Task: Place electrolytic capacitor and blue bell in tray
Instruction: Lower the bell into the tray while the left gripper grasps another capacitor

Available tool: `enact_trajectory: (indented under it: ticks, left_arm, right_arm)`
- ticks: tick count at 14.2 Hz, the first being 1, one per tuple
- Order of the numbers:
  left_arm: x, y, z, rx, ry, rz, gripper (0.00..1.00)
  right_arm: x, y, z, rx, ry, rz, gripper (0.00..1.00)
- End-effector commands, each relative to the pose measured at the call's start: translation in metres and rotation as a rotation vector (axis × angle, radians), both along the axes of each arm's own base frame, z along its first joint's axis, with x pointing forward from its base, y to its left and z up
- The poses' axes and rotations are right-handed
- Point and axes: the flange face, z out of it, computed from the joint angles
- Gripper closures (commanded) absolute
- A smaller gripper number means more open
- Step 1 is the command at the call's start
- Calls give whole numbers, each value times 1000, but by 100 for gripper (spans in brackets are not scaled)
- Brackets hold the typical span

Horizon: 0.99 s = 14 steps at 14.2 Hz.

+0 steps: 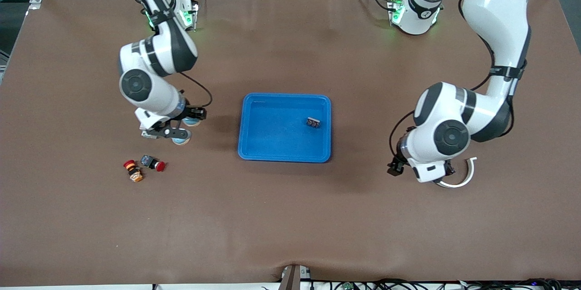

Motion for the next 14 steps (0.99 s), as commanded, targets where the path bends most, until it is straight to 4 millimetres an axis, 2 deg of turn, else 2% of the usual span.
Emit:
enact_trajectory:
  ticks: [1, 4, 7, 9, 14]
  left_arm:
    - [4, 25, -2, 6, 10, -30, 0]
    - [11, 56, -13, 40, 11, -79, 0]
    - [15, 89, -44, 87, 40, -135, 0]
    - [18, 109, -55, 104, 53, -185, 0]
    - [21, 150, -69, 106, 57, -323, 0]
  right_arm:
    - [-7, 28, 5, 44, -20, -84, 80]
    - [-16, 67, -6, 87, -47, -138, 80]
    - [-24, 109, -24, 82, -69, -170, 80]
    - [-29, 132, -38, 76, -73, -173, 80]
    - [-45, 162, -69, 73, -89, -125, 80]
